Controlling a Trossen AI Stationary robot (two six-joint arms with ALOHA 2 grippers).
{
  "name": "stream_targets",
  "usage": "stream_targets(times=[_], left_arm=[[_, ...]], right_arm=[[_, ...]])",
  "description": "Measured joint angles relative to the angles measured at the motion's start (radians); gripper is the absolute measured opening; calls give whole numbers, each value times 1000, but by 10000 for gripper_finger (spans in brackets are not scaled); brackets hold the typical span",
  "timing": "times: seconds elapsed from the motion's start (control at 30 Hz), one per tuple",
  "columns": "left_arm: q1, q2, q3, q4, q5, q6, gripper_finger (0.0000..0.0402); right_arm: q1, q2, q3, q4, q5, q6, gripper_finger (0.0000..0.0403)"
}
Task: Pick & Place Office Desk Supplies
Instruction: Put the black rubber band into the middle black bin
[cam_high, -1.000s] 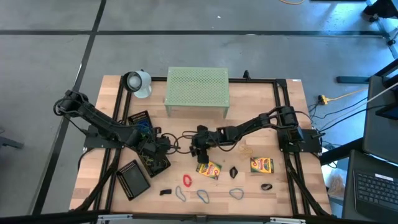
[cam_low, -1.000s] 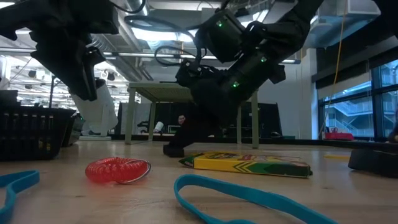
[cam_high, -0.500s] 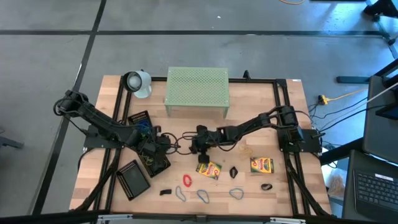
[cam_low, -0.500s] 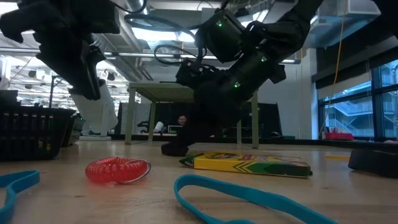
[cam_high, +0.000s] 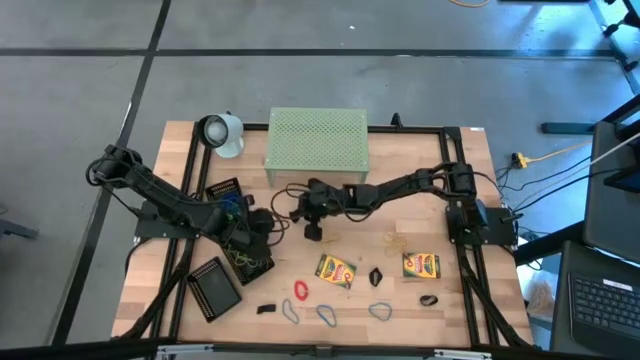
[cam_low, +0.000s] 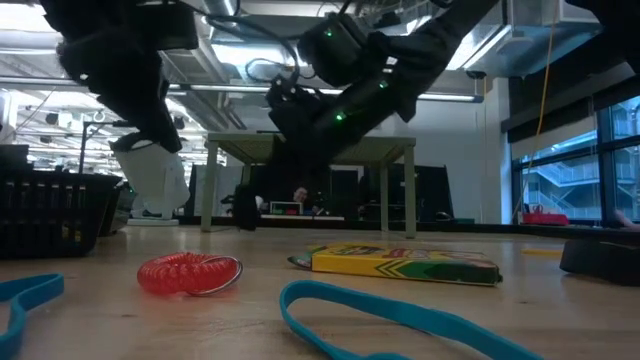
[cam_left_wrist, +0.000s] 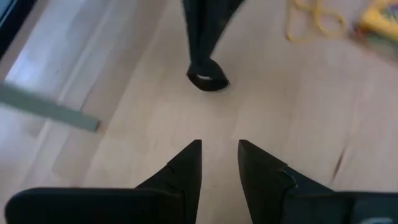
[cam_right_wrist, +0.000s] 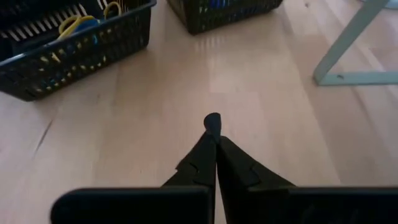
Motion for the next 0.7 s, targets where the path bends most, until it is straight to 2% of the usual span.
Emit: stream_targets(times=[0.07, 0.17, 0.23, 0.33, 0.43, 0.57, 0.7], left_arm=[[0, 0, 0, 9, -17, -70, 99], [-14, 0, 0, 10, 0, -66, 108], [-26, 0, 0, 21, 17, -52, 119], [-37, -8, 0, 72, 47, -41, 139], [-48, -10, 8, 154, 58, 30, 160], [-67, -10, 8, 291, 38, 136, 184], [-78, -10, 8, 407, 10, 175, 201]], right_arm=[[3, 0, 3, 0, 0, -19, 5], [21, 0, 3, -1, 25, -17, 5], [37, -3, 3, -2, 54, 33, 5], [58, -38, 3, -7, 28, 125, 4], [92, -97, 3, -4, 30, 128, 4], [149, -155, 3, -12, 106, 80, 4], [200, -200, 4, -30, 140, 75, 7]])
